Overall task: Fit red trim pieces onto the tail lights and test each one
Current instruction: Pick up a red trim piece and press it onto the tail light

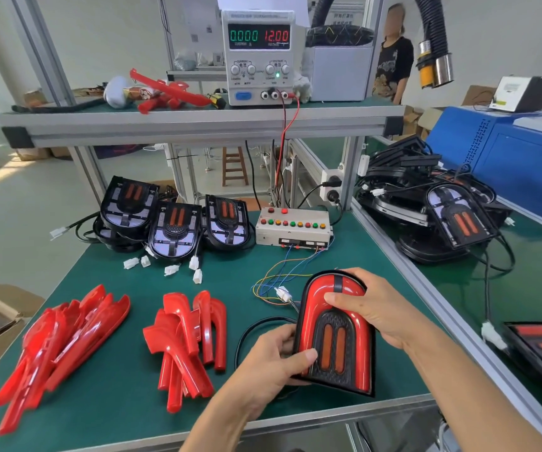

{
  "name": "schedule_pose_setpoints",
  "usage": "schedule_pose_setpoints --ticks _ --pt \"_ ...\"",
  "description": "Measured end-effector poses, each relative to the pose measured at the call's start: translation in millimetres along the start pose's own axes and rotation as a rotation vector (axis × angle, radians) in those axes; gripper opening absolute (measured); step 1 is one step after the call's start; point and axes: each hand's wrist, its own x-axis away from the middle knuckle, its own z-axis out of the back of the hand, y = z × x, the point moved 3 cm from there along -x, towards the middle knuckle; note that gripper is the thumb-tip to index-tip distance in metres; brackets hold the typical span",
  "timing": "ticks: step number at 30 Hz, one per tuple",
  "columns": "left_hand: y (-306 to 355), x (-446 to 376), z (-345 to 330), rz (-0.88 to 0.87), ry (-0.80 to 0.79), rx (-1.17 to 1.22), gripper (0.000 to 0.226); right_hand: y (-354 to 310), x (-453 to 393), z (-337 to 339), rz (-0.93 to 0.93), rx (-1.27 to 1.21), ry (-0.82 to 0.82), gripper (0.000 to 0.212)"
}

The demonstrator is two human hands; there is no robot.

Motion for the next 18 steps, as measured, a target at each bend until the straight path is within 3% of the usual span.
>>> schedule_pose_setpoints --ticks 3,6,8,11,13,14,16,17,18 --pt "-5.9 -4.3 -7.3 0.048 0.021 0.102 0.03 4.8 3.7 4.5 -0.068 0.001 0.098 0.055" --pt "-10.3 -10.5 -15.1 0.053 0.05 0.134 0.028 20.6 17.3 10.0 -0.094 0.06 0.082 0.06" --pt "-11.7 -14.2 -21.5 0.052 0.051 0.092 0.026 36.8 27.1 13.4 -0.092 0.067 0.088 0.051" --pt "-7.9 -17.1 -28.9 -0.004 0.087 -0.226 0.028 52.4 37.2 24.9 -0.038 0.042 0.235 0.029" --pt "-4.3 -21.1 -21.1 -0.094 0.299 -0.563 0.046 58.4 42.2 32.9 -0.036 -0.036 0.305 0.022" --pt "-0.4 -22.3 -13.9 -0.164 0.438 -0.662 0.045 60.5 43.9 35.8 -0.041 -0.067 0.329 0.019" --pt "6.8 -24.1 -0.2 -0.312 0.617 -0.737 0.022 65.5 45.4 40.5 -0.062 -0.103 0.374 0.017" --pt "9.8 -26.4 4.9 -0.328 0.629 -0.814 0.01 67.9 45.2 42.5 -0.073 -0.11 0.398 0.017" --pt "12.0 -29.6 8.1 -0.297 0.614 -0.945 0.016 70.2 44.5 44.1 -0.086 -0.113 0.417 0.017"
